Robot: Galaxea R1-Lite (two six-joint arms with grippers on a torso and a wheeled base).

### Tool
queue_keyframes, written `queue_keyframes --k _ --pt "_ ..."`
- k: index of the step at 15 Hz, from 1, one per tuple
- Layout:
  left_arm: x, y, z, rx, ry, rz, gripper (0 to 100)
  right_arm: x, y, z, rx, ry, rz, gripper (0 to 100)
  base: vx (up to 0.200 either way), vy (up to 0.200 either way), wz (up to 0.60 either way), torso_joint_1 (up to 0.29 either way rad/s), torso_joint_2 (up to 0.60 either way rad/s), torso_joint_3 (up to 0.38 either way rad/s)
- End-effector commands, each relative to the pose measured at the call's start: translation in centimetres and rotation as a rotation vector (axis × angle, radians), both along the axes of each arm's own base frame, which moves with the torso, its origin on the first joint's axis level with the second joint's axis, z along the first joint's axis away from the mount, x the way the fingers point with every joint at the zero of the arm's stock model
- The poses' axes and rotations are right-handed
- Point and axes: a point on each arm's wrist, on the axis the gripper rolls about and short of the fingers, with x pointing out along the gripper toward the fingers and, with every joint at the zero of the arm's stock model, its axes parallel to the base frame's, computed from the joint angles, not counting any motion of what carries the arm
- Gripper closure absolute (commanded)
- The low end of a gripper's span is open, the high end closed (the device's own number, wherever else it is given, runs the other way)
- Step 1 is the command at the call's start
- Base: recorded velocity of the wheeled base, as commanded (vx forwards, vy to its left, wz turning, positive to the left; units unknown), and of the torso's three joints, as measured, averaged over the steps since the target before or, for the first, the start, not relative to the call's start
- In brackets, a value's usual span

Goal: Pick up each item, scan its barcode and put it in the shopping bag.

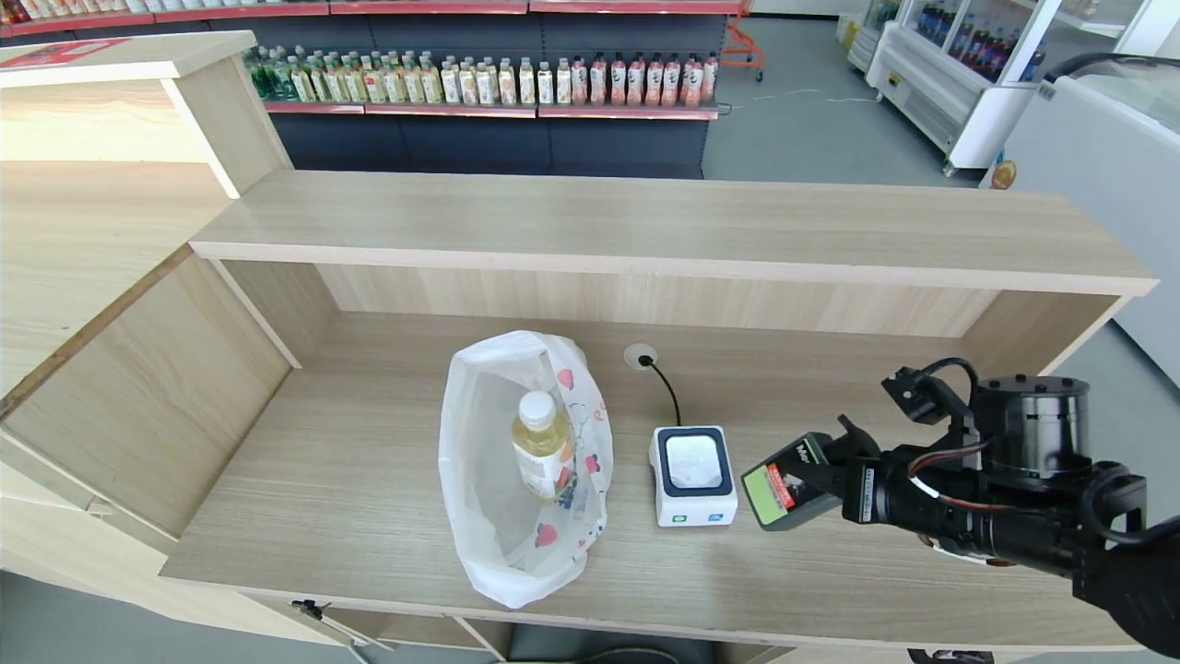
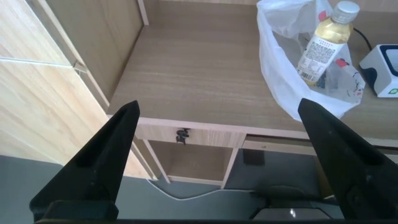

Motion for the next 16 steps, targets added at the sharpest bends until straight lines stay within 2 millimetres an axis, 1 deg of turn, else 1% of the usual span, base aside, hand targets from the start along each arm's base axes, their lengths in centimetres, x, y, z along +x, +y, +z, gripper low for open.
queue_keyframes --k 1,4,6,7,9,13,16 --pt "0.0 0.0 0.0 -0.001 0.001 0.001 0 0.5 0.1 -1.0 -0.010 0.030 0.001 100 0.000 0.000 0.00 0.000 0.00 0.000" --pt "0.0 0.0 0.0 0.001 -0.001 0.001 0 1.2 0.6 -1.6 -0.003 0.008 0.013 100 0.000 0.000 0.00 0.000 0.00 0.000" --pt "0.0 0.0 0.0 -0.001 -0.001 0.001 0 2.3 1.4 -1.9 0.012 -0.035 0.028 100 0.000 0.000 0.00 0.000 0.00 0.000" --pt "0.0 0.0 0.0 -0.001 -0.001 0.001 0 2.3 1.4 -1.9 0.012 -0.035 0.028 100 0.000 0.000 0.00 0.000 0.00 0.000" --pt "0.0 0.0 0.0 0.001 -0.001 0.001 0 3.3 2.5 -2.2 0.016 -0.052 0.053 100 0.000 0.000 0.00 0.000 0.00 0.000" --pt "0.0 0.0 0.0 -0.001 -0.001 0.001 0 4.3 4.1 -2.3 0.023 -0.067 0.089 100 0.000 0.000 0.00 0.000 0.00 0.000" --pt "0.0 0.0 0.0 -0.001 -0.001 0.001 0 5.3 4.6 -2.9 0.021 -0.064 0.090 100 0.000 0.000 0.00 0.000 0.00 0.000"
